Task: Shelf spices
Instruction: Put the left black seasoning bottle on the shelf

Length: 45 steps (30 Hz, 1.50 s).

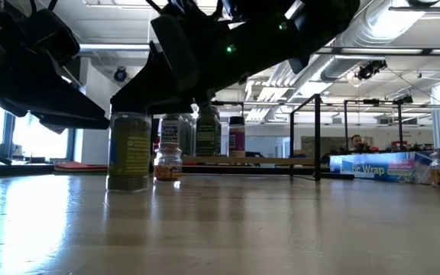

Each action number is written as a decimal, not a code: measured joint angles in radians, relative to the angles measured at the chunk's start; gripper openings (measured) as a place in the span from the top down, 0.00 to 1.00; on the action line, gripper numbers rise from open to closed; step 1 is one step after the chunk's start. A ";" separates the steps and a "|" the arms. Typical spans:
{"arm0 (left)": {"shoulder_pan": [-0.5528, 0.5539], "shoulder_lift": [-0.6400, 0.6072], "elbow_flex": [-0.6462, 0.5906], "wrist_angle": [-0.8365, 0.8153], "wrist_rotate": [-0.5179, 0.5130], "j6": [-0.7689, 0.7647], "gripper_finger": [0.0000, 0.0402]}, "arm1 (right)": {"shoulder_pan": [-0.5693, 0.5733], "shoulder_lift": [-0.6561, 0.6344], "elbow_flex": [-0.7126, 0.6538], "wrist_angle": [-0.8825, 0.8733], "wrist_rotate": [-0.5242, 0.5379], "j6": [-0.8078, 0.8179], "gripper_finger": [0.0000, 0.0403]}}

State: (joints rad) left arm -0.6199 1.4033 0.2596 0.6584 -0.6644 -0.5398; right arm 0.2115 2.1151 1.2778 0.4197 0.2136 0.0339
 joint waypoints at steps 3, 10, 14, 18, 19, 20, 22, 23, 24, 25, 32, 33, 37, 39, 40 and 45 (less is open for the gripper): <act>0.008 0.000 0.000 0.001 0.003 -0.002 0.70 | -0.001 0.000 0.000 -0.001 -0.013 0.006 0.50; 0.009 0.000 0.012 -0.002 0.001 -0.005 0.70 | 0.010 -0.025 0.000 -0.057 0.054 0.014 0.53; -0.006 -0.001 0.023 -0.002 0.005 -0.008 0.70 | 0.026 -0.132 -0.002 -0.242 0.137 0.010 0.53; -0.020 -0.001 0.031 -0.001 0.005 -0.029 0.70 | 0.036 -0.293 -0.002 -0.481 0.250 -0.010 0.53; -0.023 -0.001 0.032 -0.001 0.005 -0.034 0.70 | 0.034 -0.335 -0.007 -0.532 0.279 -0.017 0.53; -0.025 -0.001 0.033 0.000 0.005 -0.035 0.70 | 0.027 -0.377 -0.023 -0.564 0.311 -0.032 0.53; -0.030 -0.001 0.033 0.003 0.000 -0.035 0.70 | -0.013 -0.469 -0.083 -0.583 0.349 -0.057 0.53; -0.030 -0.001 0.033 0.002 -0.003 -0.034 0.70 | -0.047 -0.514 -0.124 -0.576 0.353 -0.058 0.53; -0.030 -0.001 0.033 0.002 -0.005 -0.034 0.70 | -0.086 -0.556 -0.172 -0.552 0.346 -0.058 0.53; -0.029 -0.001 0.033 0.002 -0.010 -0.034 0.70 | -0.129 -0.591 -0.220 -0.516 0.322 -0.059 0.53; -0.028 -0.001 0.033 0.005 -0.079 -0.043 0.70 | -0.440 -0.650 -0.415 -0.167 0.104 -0.033 0.53; -0.028 -0.001 0.033 0.006 -0.090 -0.043 0.70 | -0.471 -0.632 -0.415 -0.143 0.075 -0.033 0.53; -0.016 -0.001 0.033 0.030 -0.132 -0.043 0.70 | -0.557 -0.544 -0.393 -0.099 0.000 -0.031 0.53; 0.002 -0.001 0.033 0.048 -0.131 -0.034 0.70 | -0.588 -0.506 -0.382 -0.097 -0.027 -0.021 0.53; 0.011 -0.001 0.033 0.051 -0.129 -0.034 0.70 | -0.599 -0.487 -0.379 -0.094 -0.035 -0.010 0.53; 0.060 -0.001 0.033 0.051 -0.125 -0.022 0.70 | -0.617 -0.435 -0.375 -0.049 -0.052 -0.013 0.53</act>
State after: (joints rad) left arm -0.5596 1.4025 0.2924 0.7092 -0.7898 -0.5619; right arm -0.4060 1.6806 0.9024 0.3712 0.1619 0.0210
